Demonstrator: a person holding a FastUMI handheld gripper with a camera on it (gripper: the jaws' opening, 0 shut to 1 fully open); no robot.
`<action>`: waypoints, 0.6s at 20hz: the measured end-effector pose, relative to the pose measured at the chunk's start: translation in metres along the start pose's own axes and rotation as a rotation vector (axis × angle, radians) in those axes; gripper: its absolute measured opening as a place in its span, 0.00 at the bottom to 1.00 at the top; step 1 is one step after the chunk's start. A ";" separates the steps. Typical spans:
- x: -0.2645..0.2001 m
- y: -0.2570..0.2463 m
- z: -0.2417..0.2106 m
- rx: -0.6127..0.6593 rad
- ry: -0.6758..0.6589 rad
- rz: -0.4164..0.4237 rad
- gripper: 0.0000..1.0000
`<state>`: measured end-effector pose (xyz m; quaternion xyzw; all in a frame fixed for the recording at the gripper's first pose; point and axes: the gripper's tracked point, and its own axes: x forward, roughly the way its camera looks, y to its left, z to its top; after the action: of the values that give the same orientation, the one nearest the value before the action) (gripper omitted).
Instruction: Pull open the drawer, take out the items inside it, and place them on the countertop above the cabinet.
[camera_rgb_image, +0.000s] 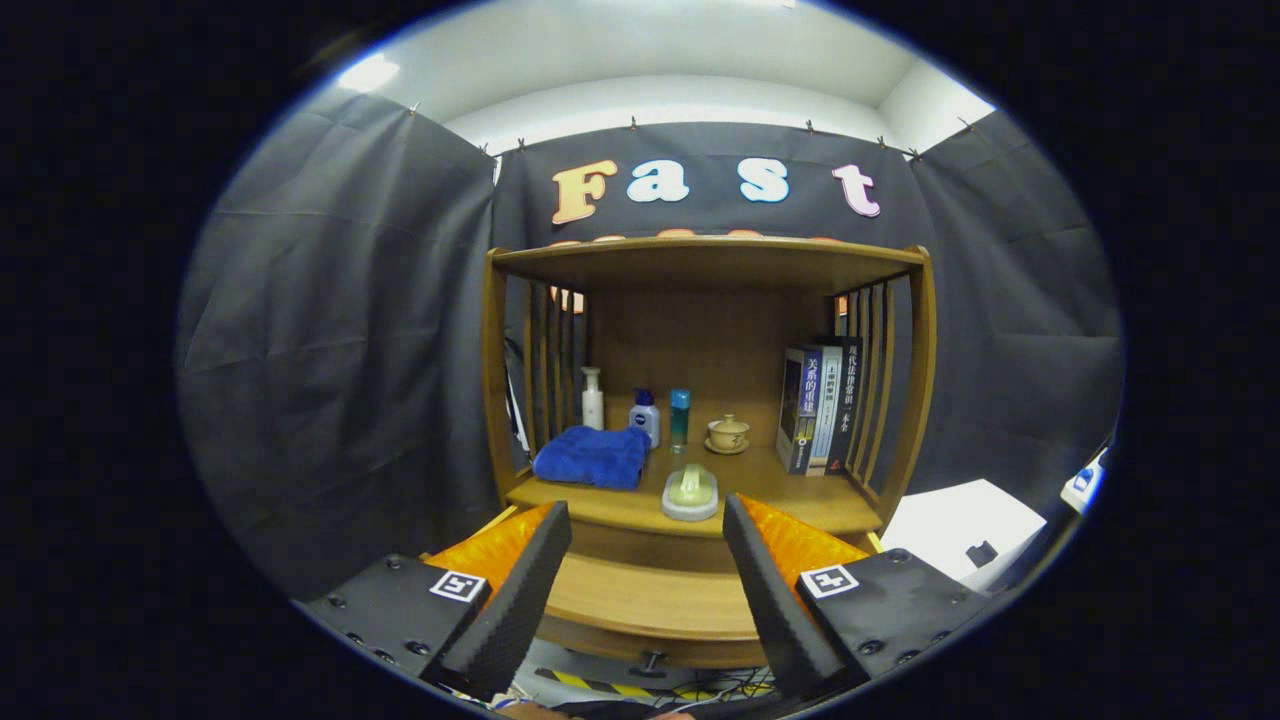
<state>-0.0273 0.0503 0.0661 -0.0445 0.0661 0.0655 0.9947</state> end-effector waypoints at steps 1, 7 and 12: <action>-0.003 0.004 -0.008 0.000 0.004 -0.003 0.98; -0.005 0.015 -0.071 0.089 0.005 -0.025 0.98; 0.008 0.001 -0.118 0.105 0.013 -0.104 1.00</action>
<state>-0.0342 0.0411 -0.0521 0.0042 0.0737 0.0100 0.9972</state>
